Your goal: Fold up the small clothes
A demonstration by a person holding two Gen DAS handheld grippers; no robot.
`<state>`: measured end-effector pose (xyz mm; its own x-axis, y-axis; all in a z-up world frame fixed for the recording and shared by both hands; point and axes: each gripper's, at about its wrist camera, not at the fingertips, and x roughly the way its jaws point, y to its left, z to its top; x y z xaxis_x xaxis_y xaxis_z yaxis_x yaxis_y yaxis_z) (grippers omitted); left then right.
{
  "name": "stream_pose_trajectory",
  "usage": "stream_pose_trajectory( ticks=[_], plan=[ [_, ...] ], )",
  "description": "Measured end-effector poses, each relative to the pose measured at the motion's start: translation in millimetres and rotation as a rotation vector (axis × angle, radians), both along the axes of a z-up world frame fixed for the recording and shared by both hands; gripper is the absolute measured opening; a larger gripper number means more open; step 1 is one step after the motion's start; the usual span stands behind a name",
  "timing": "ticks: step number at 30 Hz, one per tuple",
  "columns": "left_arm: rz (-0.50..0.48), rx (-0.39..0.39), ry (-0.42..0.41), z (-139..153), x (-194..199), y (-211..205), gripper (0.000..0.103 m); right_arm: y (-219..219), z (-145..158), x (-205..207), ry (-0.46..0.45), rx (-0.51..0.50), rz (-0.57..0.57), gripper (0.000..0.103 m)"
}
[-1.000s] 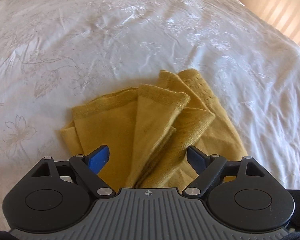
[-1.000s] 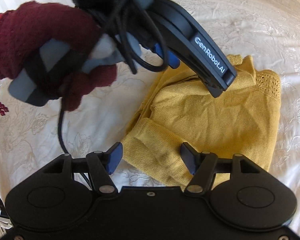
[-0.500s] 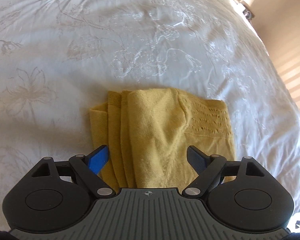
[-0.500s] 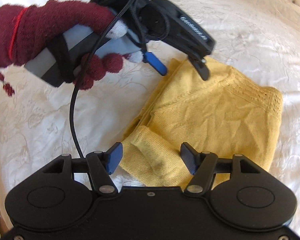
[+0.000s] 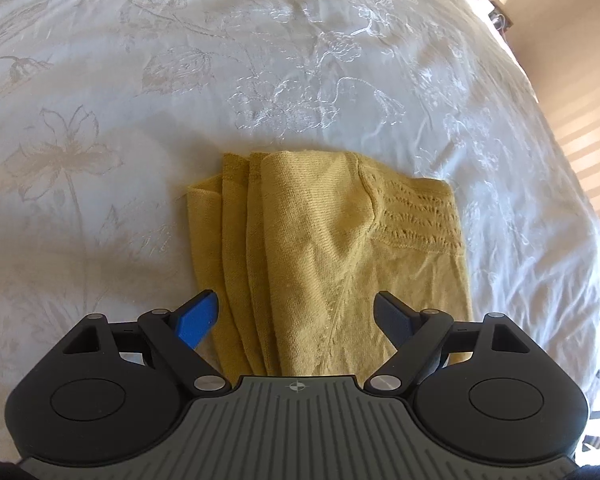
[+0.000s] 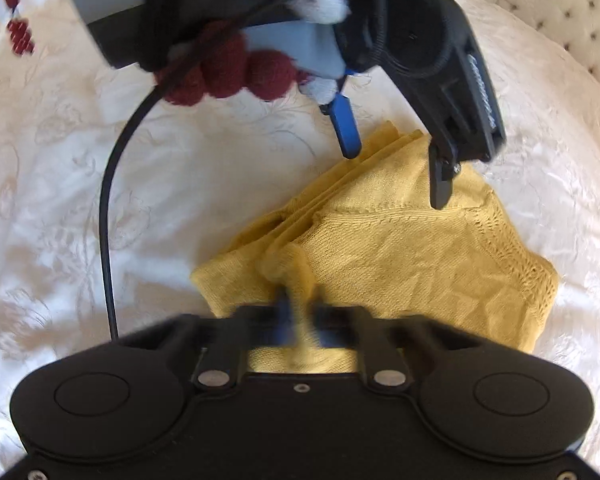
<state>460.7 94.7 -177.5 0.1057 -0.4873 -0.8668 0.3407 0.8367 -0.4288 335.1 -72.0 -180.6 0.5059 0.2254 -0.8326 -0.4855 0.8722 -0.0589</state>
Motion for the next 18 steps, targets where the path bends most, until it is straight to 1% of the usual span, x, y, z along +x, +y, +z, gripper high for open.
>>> stream_pose_trajectory(
  ticks=[2,5,7,9,11,13,15,16,17,18],
  plan=[
    [0.023,-0.02,0.013,4,-4,10,0.085,-17,16,-1,-0.006,0.093,-0.108,0.01],
    [0.068,-0.084,0.071,5,-9,21,0.085,-37,33,-6,-0.022,0.155,-0.203,0.01],
    [0.084,-0.148,0.141,1,-10,22,0.085,-42,38,-7,-0.019,0.181,-0.235,0.01],
    [0.092,-0.196,0.206,-5,-9,17,0.085,-45,39,-9,-0.016,0.191,-0.248,0.01],
    [0.102,-0.217,0.226,-10,-9,10,0.085,-42,40,-6,-0.013,0.185,-0.237,0.01],
    [0.11,-0.208,0.215,-13,-6,0,0.085,-38,40,-8,-0.015,0.18,-0.22,0.01],
    [0.106,-0.18,0.175,-14,-2,-10,0.084,-36,38,-9,-0.017,0.172,-0.203,0.01],
    [0.099,-0.156,0.141,-13,0,-16,0.083,-37,36,-6,-0.016,0.171,-0.197,0.01],
    [0.091,-0.121,0.096,-10,2,-19,0.077,-36,35,-6,-0.016,0.169,-0.191,0.01],
    [0.08,-0.087,0.054,-8,4,-23,0.068,-35,34,-7,-0.015,0.168,-0.188,0.01]
  ],
)
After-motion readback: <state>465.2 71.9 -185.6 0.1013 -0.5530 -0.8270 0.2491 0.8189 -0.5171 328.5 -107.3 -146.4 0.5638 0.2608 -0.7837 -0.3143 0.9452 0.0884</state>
